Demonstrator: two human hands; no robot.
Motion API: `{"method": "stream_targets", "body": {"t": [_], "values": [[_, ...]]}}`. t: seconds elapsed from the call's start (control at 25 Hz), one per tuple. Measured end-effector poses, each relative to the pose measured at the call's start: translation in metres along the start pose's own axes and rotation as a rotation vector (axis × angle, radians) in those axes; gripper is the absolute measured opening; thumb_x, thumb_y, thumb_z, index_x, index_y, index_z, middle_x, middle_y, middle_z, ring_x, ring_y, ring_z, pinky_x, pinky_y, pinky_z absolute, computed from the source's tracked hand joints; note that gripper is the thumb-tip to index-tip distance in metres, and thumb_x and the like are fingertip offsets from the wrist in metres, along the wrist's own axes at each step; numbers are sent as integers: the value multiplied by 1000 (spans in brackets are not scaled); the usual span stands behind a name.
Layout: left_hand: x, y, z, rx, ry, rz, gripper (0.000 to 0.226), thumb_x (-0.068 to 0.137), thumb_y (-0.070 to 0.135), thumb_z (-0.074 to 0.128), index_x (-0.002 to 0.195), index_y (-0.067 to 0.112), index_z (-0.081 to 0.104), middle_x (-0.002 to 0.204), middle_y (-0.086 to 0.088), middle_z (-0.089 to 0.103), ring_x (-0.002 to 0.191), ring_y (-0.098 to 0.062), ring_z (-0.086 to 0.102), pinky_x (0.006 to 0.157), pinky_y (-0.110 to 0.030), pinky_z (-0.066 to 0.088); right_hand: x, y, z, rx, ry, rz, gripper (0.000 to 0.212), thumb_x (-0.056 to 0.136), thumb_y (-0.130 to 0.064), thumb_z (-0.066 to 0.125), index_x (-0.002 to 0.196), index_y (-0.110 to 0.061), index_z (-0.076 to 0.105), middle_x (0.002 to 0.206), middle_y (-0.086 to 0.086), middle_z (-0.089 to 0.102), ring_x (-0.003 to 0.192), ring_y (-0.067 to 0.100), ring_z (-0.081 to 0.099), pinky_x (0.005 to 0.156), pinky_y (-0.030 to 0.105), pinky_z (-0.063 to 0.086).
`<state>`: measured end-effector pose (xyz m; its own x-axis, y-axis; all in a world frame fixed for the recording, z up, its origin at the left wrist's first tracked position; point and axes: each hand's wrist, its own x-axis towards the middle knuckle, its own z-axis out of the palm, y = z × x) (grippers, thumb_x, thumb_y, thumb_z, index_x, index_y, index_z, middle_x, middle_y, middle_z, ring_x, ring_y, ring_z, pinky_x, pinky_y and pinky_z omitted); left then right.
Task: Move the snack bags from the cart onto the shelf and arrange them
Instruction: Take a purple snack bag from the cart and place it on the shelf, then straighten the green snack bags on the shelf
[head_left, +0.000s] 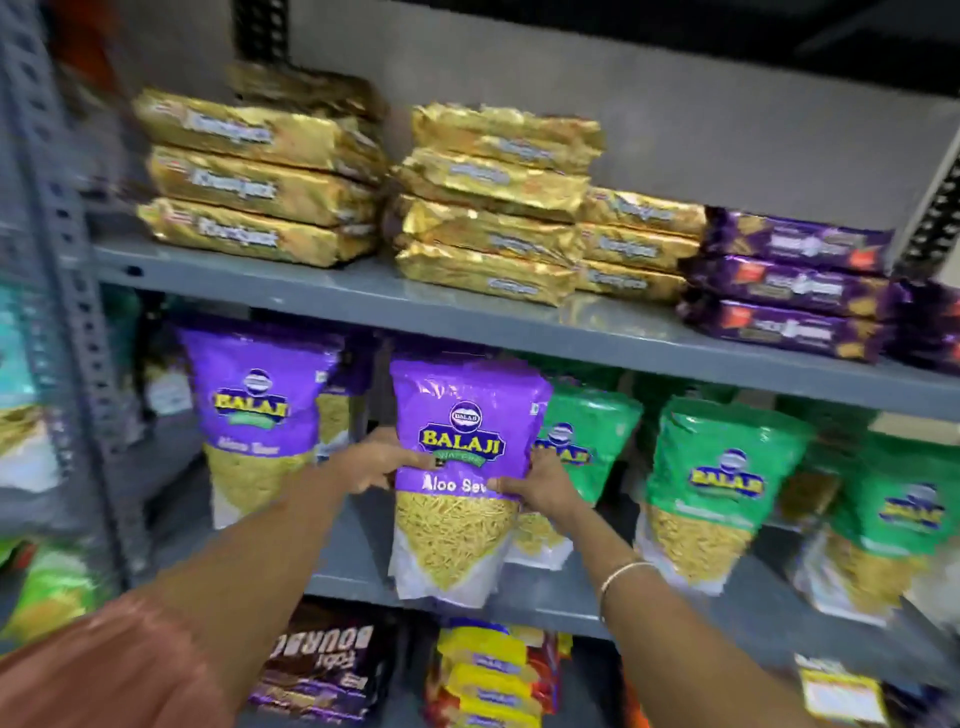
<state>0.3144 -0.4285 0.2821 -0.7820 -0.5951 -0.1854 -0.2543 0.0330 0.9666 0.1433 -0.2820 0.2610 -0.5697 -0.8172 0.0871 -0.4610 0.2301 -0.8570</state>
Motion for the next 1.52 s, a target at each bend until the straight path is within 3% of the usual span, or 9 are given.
{"method": "stream_targets", "body": {"t": [0.28, 0.44, 0.64, 0.8, 1.04, 1.16, 1.28, 1.4, 1.52], "values": [[27, -21, -39, 45, 281, 106, 44, 68, -8, 72, 111, -8, 61, 101, -8, 60, 43, 14, 56, 42, 1, 42, 37, -14, 71, 15, 162, 33, 41, 58, -13, 83, 94, 2, 71, 96, 20, 74, 79, 13, 59, 66, 28, 45], [32, -47, -42, -70, 196, 90, 52, 70, -6, 71, 119, 0, 56, 121, -12, 62, 79, -7, 64, 74, -16, 54, 40, -60, 63, 206, 289, -89, 62, 54, -23, 86, 107, -2, 60, 94, 7, 68, 83, 13, 60, 74, 27, 47], [18, -73, -37, -84, 138, -71, 55, 74, -7, 67, 125, 4, 48, 111, -9, 59, 101, -16, 51, 82, -27, 40, 56, -136, 34, -347, 184, -36, 42, 80, -47, 60, 56, -14, 51, 58, 9, 51, 79, 26, 54, 54, 32, 34], [23, -79, -35, -21, 207, -54, 62, 68, -7, 73, 124, 1, 49, 122, -18, 62, 100, -17, 52, 84, -27, 38, 73, -154, 39, -629, -64, -59, 39, 89, -39, 48, 122, -20, 53, 136, 12, 52, 123, 29, 49, 98, 34, 41], [27, -87, -34, 66, 216, -105, 87, 57, 19, 85, 130, 6, 39, 135, -17, 52, 117, -26, 50, 98, -32, 40, 77, -154, 39, -541, -84, -62, 42, 90, -39, 47, 129, -22, 49, 144, 4, 46, 131, 25, 42, 110, 34, 33], [15, -84, -21, 427, 587, -51, 103, 55, 50, 78, 133, 4, 29, 138, -19, 36, 131, -35, 31, 110, -47, 27, 67, -153, 12, -224, -38, -11, 47, 85, -30, 61, 127, -12, 49, 131, 6, 59, 114, 14, 53, 98, 20, 38], [-6, -73, 16, 681, 894, 475, 73, 74, 64, 46, 111, 2, 43, 115, -19, 52, 107, -32, 44, 96, -40, 31, 49, -143, -35, 5, 36, 27, 36, 84, -15, 63, 115, -8, 46, 95, 2, 70, 82, 8, 58, 73, 7, 47], [-6, -69, 80, 691, 537, 694, 38, 83, 48, 47, 103, 16, 41, 100, -1, 44, 93, -17, 42, 76, -26, 37, 39, -118, -74, -343, -2, 94, 47, 92, -25, 49, 136, -11, 38, 143, 9, 42, 128, 22, 40, 109, 28, 28], [20, -78, 128, 408, 252, 375, 65, 69, 33, 74, 119, 10, 40, 112, -9, 48, 112, -25, 47, 85, -30, 40, 44, -87, -93, -646, -56, 145, 52, 89, -35, 52, 136, -16, 41, 150, 7, 36, 135, 26, 36, 108, 30, 30]]}}
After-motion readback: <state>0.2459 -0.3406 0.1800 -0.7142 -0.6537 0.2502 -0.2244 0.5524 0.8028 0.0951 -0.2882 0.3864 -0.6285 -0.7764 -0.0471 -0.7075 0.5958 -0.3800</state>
